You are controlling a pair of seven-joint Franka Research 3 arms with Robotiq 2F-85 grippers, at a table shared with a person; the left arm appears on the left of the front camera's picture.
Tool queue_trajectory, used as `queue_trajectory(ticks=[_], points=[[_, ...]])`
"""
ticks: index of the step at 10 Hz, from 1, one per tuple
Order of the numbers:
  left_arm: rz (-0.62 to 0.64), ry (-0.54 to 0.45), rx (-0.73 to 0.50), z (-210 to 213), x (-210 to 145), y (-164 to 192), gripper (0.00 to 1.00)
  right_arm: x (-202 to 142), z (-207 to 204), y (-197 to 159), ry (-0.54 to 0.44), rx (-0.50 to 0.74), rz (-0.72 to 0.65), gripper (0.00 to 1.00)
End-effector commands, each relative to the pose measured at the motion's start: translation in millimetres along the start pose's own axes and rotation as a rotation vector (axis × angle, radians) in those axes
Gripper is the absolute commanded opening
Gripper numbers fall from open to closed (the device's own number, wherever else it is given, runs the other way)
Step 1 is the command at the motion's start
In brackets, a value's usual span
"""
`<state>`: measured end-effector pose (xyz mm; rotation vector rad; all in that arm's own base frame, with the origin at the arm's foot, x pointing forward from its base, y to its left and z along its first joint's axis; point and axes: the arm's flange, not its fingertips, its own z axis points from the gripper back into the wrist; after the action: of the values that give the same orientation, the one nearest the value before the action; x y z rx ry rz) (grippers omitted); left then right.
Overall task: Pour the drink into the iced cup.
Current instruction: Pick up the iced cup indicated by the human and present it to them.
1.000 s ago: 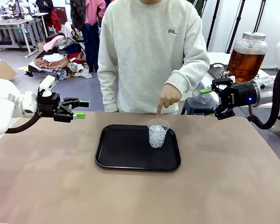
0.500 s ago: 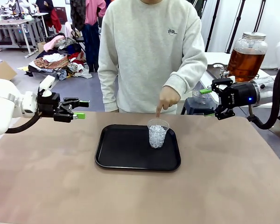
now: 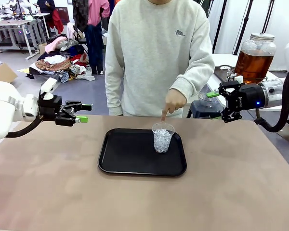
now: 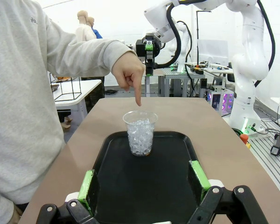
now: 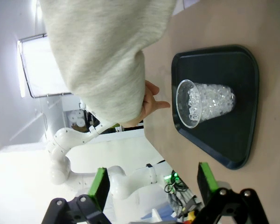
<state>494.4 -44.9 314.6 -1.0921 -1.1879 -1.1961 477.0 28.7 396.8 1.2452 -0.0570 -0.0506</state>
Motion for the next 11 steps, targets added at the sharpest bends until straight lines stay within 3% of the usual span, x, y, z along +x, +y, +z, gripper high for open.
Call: queue_trajectory(ticks=[1,5,11], points=[[-0.002,-0.001,0.0,-1,1,0,1.0,-6,2,-8,0.005,0.044,0.159,1.0],[-0.002,-0.001,0.0,-1,1,0,1.0,-12,1,-20,0.004,0.051,0.52,1.0],[-0.002,-0.001,0.0,-1,1,0,1.0,-11,-1,-15,0.013,0.024,0.537,1.0]])
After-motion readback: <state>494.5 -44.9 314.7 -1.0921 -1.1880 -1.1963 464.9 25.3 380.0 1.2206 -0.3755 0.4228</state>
